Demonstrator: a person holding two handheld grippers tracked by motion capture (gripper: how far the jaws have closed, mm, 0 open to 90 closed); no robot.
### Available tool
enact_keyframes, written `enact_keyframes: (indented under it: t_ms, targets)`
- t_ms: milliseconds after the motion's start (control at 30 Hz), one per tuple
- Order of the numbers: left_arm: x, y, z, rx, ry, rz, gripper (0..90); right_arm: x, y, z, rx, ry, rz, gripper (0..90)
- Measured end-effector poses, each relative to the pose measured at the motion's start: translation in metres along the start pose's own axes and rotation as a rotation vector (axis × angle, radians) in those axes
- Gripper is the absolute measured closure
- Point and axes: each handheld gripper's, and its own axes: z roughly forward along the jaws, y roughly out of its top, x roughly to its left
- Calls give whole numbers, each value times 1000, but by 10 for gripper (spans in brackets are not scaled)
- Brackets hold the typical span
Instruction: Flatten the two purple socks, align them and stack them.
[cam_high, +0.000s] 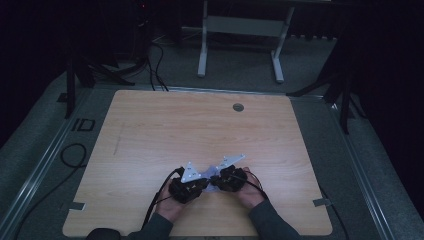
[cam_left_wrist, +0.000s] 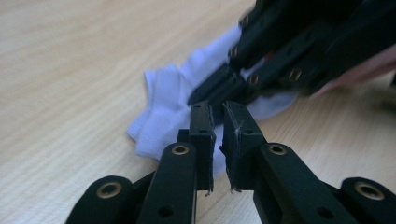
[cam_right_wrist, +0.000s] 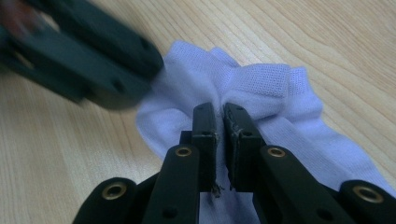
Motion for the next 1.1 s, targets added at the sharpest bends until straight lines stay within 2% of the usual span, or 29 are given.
enact_keyframes:
  t_ms: [133, 267, 367, 500, 600, 733, 833, 967, 1100]
  targets:
    - [3, -3, 10, 50, 26, -8, 851, 0, 0, 0, -2, 1, 1, 831]
    - [4, -4, 10, 52, 38, -10, 858, -1, -1, 0, -6, 6, 4, 830]
    - [4, -6, 13, 69, 26, -23, 858, -1, -1, -1, -8, 8, 4, 815]
    - [5, -6, 13, 68, 20, -30, 858, -4, 3, -16, -79, -6, 13, 773]
    - [5, -6, 13, 70, 18, -31, 858, -10, 7, -37, -127, -47, 43, 768]
    - [6, -6, 13, 69, 12, -38, 857, -20, 3, -61, -153, -97, 93, 764]
    - [6, -6, 13, 67, 13, -39, 857, -24, -8, -69, -121, -159, 111, 758]
    - [6, -6, 13, 69, 11, -40, 858, -26, -26, -70, -59, -256, 136, 745]
    - [6, -7, 13, 67, 12, -43, 857, -32, -39, -64, -5, -298, 200, 703]
